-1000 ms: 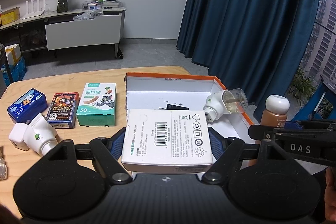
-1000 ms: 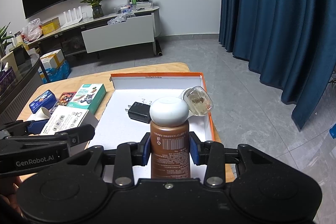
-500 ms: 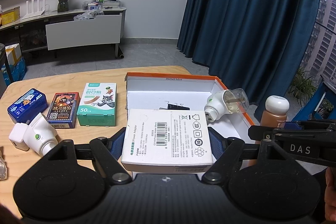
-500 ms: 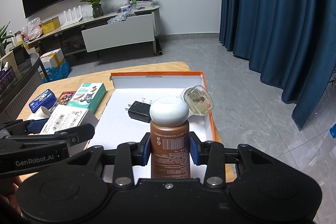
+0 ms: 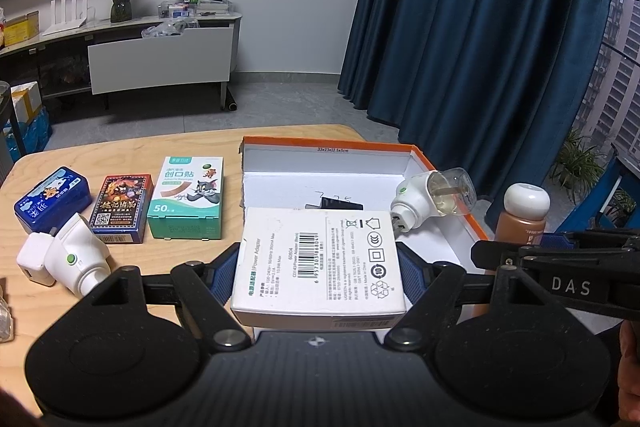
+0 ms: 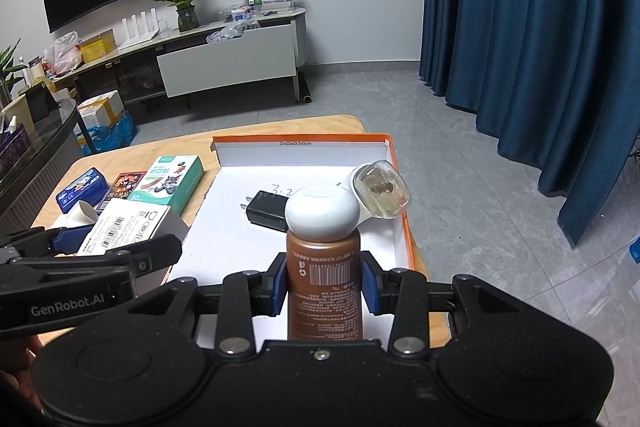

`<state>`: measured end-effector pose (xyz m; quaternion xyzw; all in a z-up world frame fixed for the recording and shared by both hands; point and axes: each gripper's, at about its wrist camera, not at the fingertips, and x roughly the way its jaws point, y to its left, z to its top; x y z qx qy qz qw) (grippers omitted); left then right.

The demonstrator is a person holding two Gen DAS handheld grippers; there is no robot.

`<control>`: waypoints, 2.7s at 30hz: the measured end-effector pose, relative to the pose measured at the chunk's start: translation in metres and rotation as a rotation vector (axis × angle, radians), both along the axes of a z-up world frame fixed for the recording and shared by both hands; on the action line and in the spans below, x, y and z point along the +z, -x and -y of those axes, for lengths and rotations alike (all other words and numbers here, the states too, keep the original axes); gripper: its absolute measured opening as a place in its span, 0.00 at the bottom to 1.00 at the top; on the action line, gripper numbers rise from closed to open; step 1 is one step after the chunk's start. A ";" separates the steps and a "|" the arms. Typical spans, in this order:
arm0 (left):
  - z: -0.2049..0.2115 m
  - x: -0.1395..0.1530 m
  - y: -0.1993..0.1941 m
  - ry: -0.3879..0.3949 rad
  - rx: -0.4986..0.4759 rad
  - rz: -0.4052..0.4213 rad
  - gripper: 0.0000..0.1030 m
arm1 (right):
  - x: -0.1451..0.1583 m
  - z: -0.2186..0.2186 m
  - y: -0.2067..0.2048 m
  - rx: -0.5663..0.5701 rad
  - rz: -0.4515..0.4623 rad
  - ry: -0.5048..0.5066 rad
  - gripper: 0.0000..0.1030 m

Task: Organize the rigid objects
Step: 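Carry the white charger box and copper bottle with both grippers over the box, then open the right gripper to drop the copper bottle while the left gripper releases the charger box, then move both grippers from the box toward the items on the table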

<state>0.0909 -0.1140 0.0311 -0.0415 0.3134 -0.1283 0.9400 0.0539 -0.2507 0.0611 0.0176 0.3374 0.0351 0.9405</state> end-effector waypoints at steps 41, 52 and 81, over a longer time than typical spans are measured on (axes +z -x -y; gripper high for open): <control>0.014 -0.018 -0.023 -0.057 -0.028 -0.044 0.77 | -0.003 0.021 -0.022 -0.058 0.044 -0.039 0.67; 0.041 -0.040 -0.049 -0.084 -0.046 -0.099 0.77 | 0.004 0.024 -0.021 -0.076 0.050 -0.039 0.69; -0.124 -0.011 0.015 -0.080 0.362 -0.065 0.93 | 0.008 -0.103 -0.031 0.225 0.018 -0.028 0.73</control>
